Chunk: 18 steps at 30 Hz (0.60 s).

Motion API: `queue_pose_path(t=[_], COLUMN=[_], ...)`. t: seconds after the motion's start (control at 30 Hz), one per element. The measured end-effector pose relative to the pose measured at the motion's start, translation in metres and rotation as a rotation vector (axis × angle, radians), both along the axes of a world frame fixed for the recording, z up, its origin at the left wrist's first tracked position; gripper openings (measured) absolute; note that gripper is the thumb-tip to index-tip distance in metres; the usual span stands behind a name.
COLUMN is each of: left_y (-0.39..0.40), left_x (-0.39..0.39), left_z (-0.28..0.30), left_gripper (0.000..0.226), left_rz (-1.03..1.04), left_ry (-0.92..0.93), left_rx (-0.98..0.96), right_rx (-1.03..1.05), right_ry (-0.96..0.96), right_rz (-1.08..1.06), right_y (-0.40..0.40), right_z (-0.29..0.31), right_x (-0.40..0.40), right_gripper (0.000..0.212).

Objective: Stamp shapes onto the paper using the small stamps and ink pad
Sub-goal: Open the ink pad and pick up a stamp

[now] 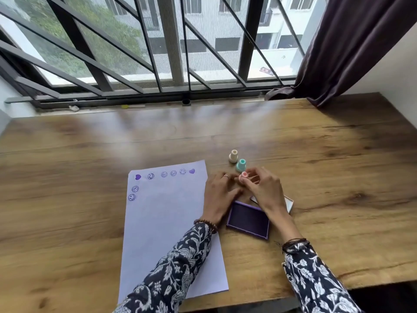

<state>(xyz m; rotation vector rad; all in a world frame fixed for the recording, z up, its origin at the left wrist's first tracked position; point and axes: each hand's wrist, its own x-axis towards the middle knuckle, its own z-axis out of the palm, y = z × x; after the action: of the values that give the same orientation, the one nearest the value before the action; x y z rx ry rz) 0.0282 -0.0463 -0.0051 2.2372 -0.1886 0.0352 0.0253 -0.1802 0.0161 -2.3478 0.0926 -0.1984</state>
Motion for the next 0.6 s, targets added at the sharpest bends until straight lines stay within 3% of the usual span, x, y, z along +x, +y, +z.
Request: queue_pose_path(t=[0.07, 0.2, 0.3, 0.43, 0.5, 0.6], left_y=[0.005, 0.019, 0.02, 0.01, 0.005, 0.007], left_x=[-0.003, -0.015, -0.026, -0.041, -0.05, -0.059], left_z=[0.003, 0.02, 0.031, 0.042, 0.048, 0.057], left_gripper=[0.025, 0.021, 0.021, 0.027, 0.031, 0.019], left_rz=[-0.016, -0.037, -0.058, 0.047, 0.091, 0.079], left_ry=[0.091, 0.281, 0.359, 0.379, 0.304, 0.134], left_rx=[-0.171, -0.698, -0.939, -0.961, -0.944, -0.889], right_rx=[0.113, 0.487, 0.642, 0.743, 0.876, 1.106], right_ry=[0.024, 0.083, 0.113, 0.109, 0.129, 0.228], right_rz=[-0.031, -0.091, -0.069, -0.061, -0.031, -0.001], right_y=[0.0, 0.003, 0.013, 0.032, 0.039, 0.043], right_z=[0.005, 0.025, 0.043, 0.059, 0.063, 0.067], right_x=[-0.004, -0.019, -0.028, -0.042, -0.048, -0.057], right_gripper=[0.017, 0.02, 0.021, 0.021, 0.018, 0.017])
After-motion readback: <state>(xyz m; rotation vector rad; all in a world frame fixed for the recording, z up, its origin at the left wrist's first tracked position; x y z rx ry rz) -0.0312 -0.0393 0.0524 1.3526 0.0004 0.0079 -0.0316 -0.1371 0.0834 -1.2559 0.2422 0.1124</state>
